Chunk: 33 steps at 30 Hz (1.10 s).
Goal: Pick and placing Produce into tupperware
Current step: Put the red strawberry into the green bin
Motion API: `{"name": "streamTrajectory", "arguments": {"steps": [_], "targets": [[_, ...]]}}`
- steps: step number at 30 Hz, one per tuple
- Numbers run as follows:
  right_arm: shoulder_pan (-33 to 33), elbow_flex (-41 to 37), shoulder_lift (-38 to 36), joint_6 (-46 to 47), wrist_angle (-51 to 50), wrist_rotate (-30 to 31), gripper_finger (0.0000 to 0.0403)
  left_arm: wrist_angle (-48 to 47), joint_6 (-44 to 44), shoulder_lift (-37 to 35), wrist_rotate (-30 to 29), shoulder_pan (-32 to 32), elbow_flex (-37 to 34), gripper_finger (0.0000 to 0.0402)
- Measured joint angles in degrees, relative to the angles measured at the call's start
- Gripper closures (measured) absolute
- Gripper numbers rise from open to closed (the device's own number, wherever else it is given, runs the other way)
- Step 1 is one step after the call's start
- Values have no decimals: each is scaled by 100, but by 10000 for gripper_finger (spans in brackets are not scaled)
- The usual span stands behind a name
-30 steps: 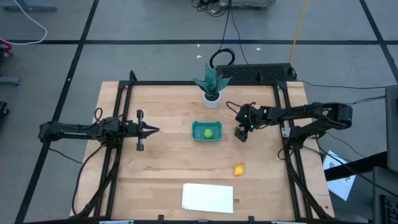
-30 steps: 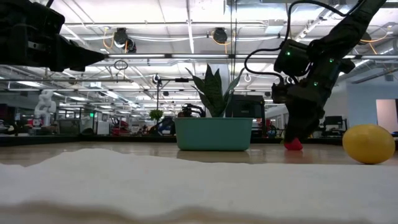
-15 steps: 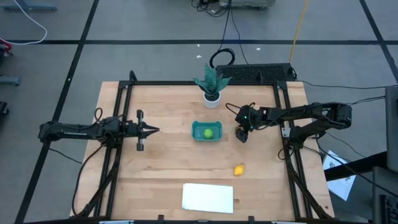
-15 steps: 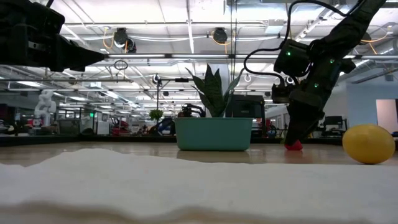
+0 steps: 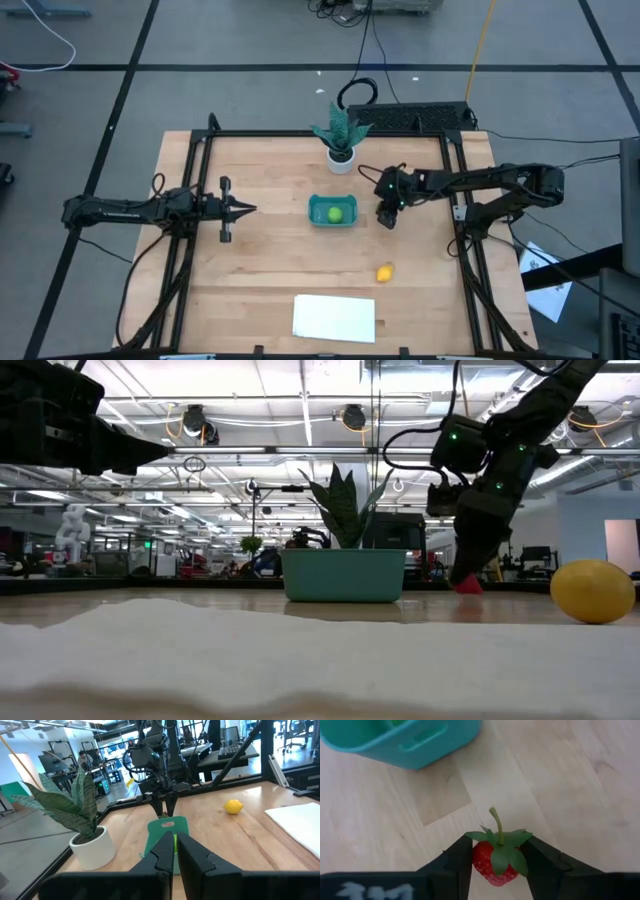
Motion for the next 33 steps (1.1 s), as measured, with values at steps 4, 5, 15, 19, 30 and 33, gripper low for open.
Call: {"name": "streamTrajectory", "arguments": {"steps": [4, 5, 15, 19, 30, 33], "targets": [[-6, 57, -2, -70, -136, 54, 260, 2, -7, -2, 0, 0, 0, 376], [-6, 59, -2, -80, -131, 54, 257, 2, -9, -2, 0, 0, 0, 376], [-2, 73, -60, -112, -120, -310, 267, 11, -17, -2, 0, 0, 0, 376], [-2, 77, -268, -258, -100, -487, 263, 13, -17, -2, 0, -1, 0, 376], [-2, 77, -1245, -399, -127, -532, 264, 23, -18, 0, 0, -2, 0, 376], [-2, 79, -1440, -399, -160, -534, 264, 22, -17, -2, -2, -2, 0, 376]]}}
